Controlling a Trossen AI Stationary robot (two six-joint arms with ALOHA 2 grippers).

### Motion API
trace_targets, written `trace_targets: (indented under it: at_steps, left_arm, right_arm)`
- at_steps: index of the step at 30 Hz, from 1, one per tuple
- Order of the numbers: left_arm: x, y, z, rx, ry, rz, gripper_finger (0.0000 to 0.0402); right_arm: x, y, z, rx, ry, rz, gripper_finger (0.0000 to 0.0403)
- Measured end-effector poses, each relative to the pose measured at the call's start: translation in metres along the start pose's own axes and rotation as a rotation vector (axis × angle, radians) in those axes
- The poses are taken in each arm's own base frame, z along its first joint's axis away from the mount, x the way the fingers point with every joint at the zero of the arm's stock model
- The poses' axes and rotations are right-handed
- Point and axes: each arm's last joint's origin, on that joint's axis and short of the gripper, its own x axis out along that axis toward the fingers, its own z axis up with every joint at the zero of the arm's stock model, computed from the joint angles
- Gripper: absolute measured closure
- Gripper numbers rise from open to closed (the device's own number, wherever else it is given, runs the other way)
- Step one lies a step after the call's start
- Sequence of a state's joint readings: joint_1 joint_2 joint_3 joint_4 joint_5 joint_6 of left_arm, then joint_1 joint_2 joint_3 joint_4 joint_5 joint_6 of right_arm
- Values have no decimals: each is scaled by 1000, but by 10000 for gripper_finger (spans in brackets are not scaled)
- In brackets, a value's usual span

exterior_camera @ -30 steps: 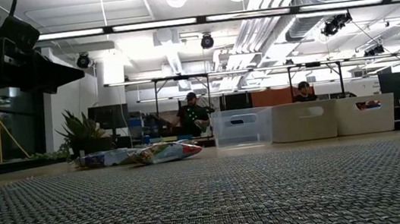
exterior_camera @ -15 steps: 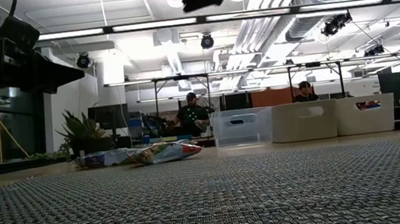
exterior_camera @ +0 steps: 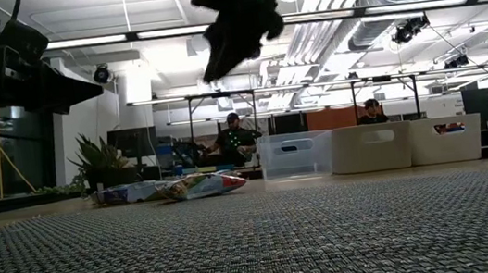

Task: Pick and place Granola Bars by type
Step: Put the red granola bar into the gray bin

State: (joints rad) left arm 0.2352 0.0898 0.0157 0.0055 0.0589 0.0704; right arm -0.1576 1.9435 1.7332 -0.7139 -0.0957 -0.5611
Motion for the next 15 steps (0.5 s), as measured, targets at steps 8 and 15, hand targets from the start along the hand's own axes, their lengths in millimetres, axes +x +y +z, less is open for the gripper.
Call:
trace_targets:
  at_steps: [8,15]
  left_arm:
    - [0,0,0,0,0,0,400]
    - [0,0,0,0,0,0,400]
  right_arm:
    - [47,30,3,-74,88,51,191]
    - [77,35,-6,-54,142,59,191]
